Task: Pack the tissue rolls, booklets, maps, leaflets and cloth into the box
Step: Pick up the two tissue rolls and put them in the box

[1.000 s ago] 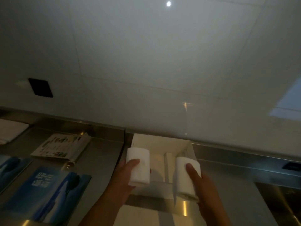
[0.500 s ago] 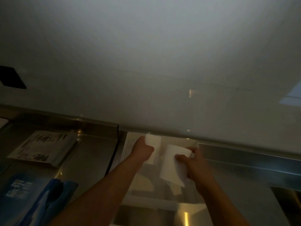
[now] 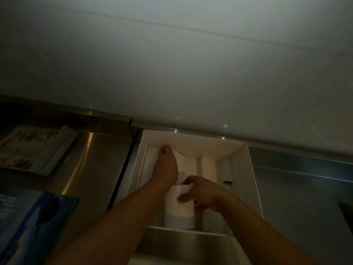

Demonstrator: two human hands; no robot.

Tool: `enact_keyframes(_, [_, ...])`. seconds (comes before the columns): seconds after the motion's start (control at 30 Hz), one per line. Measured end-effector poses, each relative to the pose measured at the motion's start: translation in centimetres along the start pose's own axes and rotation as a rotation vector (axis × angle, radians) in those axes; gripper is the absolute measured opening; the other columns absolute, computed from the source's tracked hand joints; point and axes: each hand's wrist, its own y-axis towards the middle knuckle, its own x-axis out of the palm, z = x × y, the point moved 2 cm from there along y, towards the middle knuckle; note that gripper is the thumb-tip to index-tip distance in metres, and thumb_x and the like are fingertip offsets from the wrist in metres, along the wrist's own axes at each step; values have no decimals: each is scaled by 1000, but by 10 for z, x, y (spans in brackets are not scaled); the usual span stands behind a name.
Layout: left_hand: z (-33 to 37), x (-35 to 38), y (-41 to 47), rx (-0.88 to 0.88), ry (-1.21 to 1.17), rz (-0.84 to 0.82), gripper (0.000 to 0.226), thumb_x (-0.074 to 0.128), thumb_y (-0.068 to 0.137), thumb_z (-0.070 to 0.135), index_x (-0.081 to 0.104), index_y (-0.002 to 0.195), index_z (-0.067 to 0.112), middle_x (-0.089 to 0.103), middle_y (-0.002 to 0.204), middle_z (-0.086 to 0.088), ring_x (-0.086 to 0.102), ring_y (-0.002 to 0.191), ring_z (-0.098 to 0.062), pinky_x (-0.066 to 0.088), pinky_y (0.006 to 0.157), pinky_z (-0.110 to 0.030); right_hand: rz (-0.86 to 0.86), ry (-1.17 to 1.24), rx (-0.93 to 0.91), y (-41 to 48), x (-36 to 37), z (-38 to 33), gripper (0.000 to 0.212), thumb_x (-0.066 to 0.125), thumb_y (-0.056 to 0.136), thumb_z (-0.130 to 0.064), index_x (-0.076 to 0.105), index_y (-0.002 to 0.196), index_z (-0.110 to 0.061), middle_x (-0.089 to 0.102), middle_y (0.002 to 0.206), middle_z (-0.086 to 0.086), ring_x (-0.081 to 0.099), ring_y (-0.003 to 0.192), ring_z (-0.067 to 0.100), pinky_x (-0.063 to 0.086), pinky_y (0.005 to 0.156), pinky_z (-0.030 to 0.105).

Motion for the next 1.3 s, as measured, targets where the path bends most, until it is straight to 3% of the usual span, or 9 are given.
enact_keyframes(0.13, [7,-1,-7,190,457,132,66,62,84,13,24,138,8,33,140,-24,50,115,-34,51,76,-36,-45,38,44,12,13,-1,48,71,81,-11,51,125,-11,62,116,15,63,101,30,55,87,46])
enact_keyframes(0.23, [3,-5,-10,242,627,82,60,63,82,17,34,135,10,25,144,-26,36,128,-38,49,83,-37,-52,-21,97,17,20,-6,54,72,82,-21,47,129,-9,60,121,19,62,93,30,57,76,42])
enact_keyframes(0.4, [-4,-10,-11,220,654,-29,53,60,85,17,38,132,8,37,139,-22,32,131,-38,46,88,-39,2,-116,168,24,30,-6,61,67,85,-34,47,126,6,58,88,18,60,61,24,56,62,37])
enact_keyframes(0.57, [-6,-18,-13,210,632,-100,51,55,88,19,38,134,9,37,140,-17,28,133,-40,43,95,-40,-25,125,137,22,34,0,54,71,83,-19,47,127,2,59,113,24,62,83,30,57,74,43])
enact_keyframes(0.77, [0,-27,-32,183,570,-156,49,59,84,16,43,131,12,31,144,-15,27,132,-37,42,97,-41,10,54,96,16,36,-1,54,70,83,-26,51,125,1,61,84,11,61,63,19,58,51,29])
enact_keyframes(0.83, [3,-32,-47,191,558,-135,55,64,81,19,41,130,12,28,145,-16,30,130,-36,42,95,-41,56,-53,74,10,33,-5,50,65,87,-30,53,123,2,64,83,11,64,63,19,60,58,31])
enact_keyframes(0.9, [4,-43,-64,214,543,-63,56,64,80,20,40,131,13,27,146,-15,31,129,-35,42,93,-41,150,-142,30,-2,26,-12,49,61,89,-34,52,121,1,67,102,15,68,76,23,61,74,37])
enact_keyframes(1.0, [2,-64,-94,255,508,89,54,58,84,19,37,133,15,24,150,-13,28,132,-33,41,96,-40,338,-277,-79,-33,17,-18,54,58,88,-44,43,127,-9,59,121,13,67,95,25,58,81,37])
enact_keyframes(1.3, [-9,-98,-198,226,280,286,46,49,91,28,35,135,26,-2,159,-1,4,145,-28,25,115,-43,798,-673,-244,-144,65,-8,48,47,85,-59,46,122,-29,61,121,-3,54,114,21,43,99,40])
